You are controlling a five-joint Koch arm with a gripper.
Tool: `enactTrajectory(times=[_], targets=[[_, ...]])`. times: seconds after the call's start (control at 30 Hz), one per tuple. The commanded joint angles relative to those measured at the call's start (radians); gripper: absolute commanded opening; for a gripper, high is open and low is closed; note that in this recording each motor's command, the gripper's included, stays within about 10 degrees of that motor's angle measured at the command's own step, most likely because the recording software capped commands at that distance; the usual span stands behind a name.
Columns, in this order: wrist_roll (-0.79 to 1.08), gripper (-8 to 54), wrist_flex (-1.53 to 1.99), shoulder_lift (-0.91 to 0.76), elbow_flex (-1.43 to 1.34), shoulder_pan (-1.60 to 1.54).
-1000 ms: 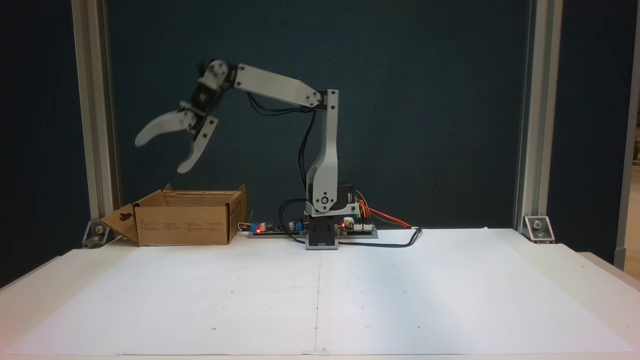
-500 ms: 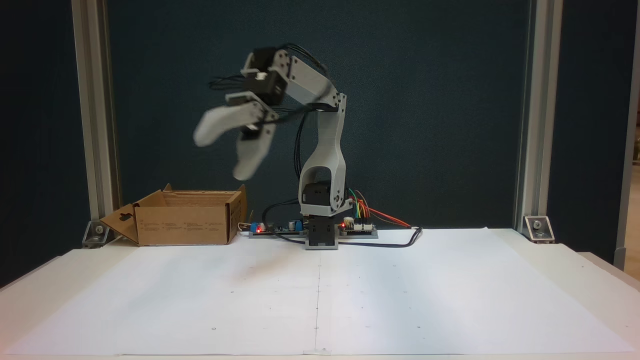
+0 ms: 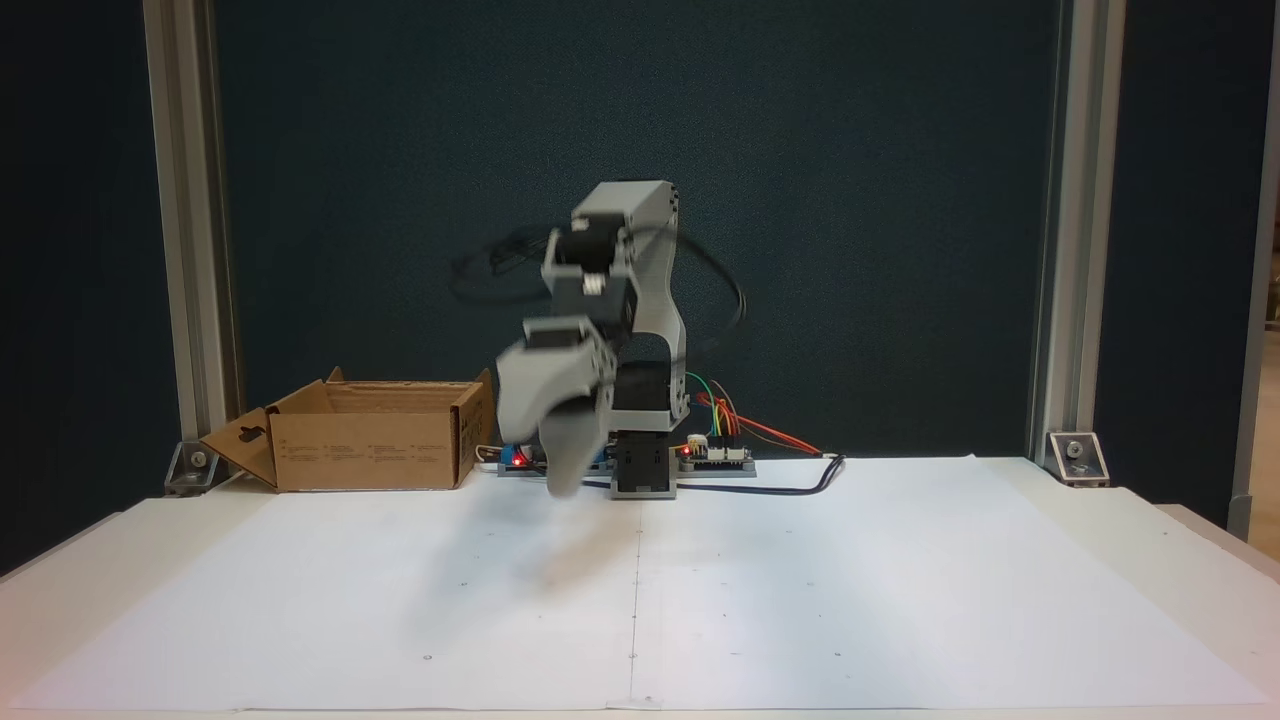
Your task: Grasp a green dice and put it in the bin.
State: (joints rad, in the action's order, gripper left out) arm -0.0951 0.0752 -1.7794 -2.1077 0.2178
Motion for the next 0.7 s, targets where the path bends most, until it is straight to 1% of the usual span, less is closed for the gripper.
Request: enactTrajectory(times=[0.0,0.4,0.67], targets=[[-0.031,45.3,-0.164,-0.015,-0.021,-0.015],[-0.034,44.6,-0.711,-0.025,-0.238,-0.034],[-0.032,43.9,-1.046,-0.055,-0.367,-0.140]])
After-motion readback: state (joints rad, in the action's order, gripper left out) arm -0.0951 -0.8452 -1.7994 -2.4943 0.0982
